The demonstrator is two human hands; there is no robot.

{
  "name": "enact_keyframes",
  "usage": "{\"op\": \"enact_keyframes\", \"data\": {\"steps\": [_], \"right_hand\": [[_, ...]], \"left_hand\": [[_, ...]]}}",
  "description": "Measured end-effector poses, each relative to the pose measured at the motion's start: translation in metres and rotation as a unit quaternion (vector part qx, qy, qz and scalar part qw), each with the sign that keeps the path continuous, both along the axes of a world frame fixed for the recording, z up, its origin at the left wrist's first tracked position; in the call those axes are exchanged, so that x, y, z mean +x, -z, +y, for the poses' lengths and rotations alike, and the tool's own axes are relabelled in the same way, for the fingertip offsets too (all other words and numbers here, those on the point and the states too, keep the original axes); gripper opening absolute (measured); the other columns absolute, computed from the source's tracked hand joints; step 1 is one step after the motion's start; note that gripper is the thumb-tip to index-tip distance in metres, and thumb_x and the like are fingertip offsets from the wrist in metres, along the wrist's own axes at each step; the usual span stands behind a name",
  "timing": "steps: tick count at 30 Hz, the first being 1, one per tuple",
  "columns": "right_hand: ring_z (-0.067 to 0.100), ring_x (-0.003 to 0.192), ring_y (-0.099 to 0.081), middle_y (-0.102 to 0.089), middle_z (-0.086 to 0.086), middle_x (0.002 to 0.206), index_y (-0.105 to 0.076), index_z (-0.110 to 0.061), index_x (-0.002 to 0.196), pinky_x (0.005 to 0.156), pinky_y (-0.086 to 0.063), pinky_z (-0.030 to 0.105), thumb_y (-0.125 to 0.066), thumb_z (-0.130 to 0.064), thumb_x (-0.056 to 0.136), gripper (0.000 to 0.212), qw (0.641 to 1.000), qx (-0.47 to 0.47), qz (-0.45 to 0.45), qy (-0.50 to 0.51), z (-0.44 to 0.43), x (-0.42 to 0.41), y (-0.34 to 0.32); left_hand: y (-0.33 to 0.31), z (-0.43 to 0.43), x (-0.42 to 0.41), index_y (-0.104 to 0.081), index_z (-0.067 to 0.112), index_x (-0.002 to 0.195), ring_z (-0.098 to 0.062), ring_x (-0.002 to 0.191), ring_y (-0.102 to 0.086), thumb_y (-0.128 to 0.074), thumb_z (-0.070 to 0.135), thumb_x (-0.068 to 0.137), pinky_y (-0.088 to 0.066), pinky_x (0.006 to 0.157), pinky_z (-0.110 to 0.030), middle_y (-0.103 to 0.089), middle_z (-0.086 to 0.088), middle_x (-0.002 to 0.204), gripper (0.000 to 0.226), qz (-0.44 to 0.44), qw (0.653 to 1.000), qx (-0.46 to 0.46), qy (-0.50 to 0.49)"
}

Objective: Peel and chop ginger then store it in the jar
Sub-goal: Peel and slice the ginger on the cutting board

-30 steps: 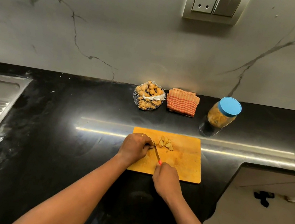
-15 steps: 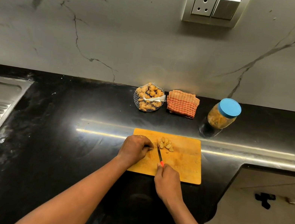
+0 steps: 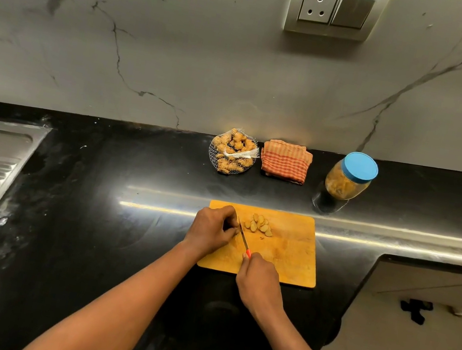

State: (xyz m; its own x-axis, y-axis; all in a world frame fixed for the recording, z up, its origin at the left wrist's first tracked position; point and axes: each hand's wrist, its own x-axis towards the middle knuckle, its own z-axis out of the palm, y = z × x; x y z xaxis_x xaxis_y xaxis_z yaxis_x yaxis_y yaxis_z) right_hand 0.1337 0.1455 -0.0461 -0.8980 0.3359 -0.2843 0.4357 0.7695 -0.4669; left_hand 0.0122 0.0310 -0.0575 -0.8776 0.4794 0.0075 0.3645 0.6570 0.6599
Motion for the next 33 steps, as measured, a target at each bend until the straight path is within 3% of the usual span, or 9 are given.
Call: {"op": "enact_keyframes", "data": {"steps": [6,12,16,21,26,33], "right_hand": [[0.016,0.071,-0.062,-0.064,0.001,0.084,-0.06,-0.014,0.105,0.062,-0.054,0.033,-0.033,-0.034,0.106,0.033,1.0,0.014,-0.004,0.0,-0.001,0.0,0.0],[0.021,0.077,-0.065,-0.066,0.006,0.09,-0.056,-0.012,0.108,0.058,-0.046,0.029,-0.031,-0.03,0.107,0.031,0.999,0.048,-0.011,-0.014,-0.003,-0.008,-0.002],[0.022,0.079,-0.066,-0.066,0.007,0.092,-0.055,-0.011,0.107,0.057,-0.042,0.027,-0.032,-0.029,0.107,0.029,0.998,0.056,-0.02,-0.017,-0.005,-0.006,0.0],[0.023,0.081,-0.065,-0.066,0.007,0.094,-0.056,-0.011,0.108,0.058,-0.043,0.028,-0.034,-0.027,0.106,0.028,0.999,0.034,-0.028,-0.013,-0.004,-0.001,0.002],[0.023,0.083,-0.066,-0.067,0.008,0.096,-0.057,-0.01,0.107,0.064,-0.051,0.031,-0.036,-0.025,0.106,0.026,0.998,0.039,-0.045,-0.015,-0.005,-0.009,-0.002],[0.025,0.088,-0.066,-0.066,0.01,0.101,-0.057,-0.009,0.108,0.066,-0.05,0.031,-0.039,-0.02,0.104,0.021,0.998,0.029,-0.063,-0.015,-0.002,0.001,-0.006]], "left_hand": [[-0.003,0.0,-0.004,-0.053,0.028,0.077,-0.005,0.071,-0.064,-0.08,0.019,0.074,-0.048,0.066,-0.016,-0.071,0.01,0.079,0.029,-0.011,1.0,-0.004,0.008],[-0.002,0.003,-0.004,-0.058,0.023,0.075,0.0,0.066,-0.062,-0.076,0.009,0.075,-0.039,0.06,-0.006,-0.07,0.01,0.073,0.023,-0.01,1.0,-0.018,-0.005],[0.0,0.004,-0.004,-0.059,0.022,0.073,-0.004,0.07,-0.068,-0.072,0.003,0.074,-0.051,0.061,-0.018,-0.071,0.009,0.072,0.023,-0.007,1.0,-0.026,-0.002],[-0.001,0.005,-0.007,-0.061,0.019,0.076,-0.006,0.07,-0.067,-0.067,0.001,0.073,-0.044,0.059,-0.012,-0.071,0.009,0.074,0.02,0.006,0.999,-0.047,0.012],[0.0,0.006,-0.008,-0.061,0.021,0.078,-0.011,0.069,-0.067,-0.066,0.004,0.073,-0.053,0.062,-0.025,-0.071,0.01,0.075,0.018,0.016,0.998,-0.062,0.016],[0.001,0.007,-0.007,-0.06,0.021,0.078,-0.016,0.065,-0.064,-0.063,0.007,0.073,-0.053,0.06,-0.031,-0.069,0.009,0.074,0.015,0.03,0.997,-0.064,0.016]]}}
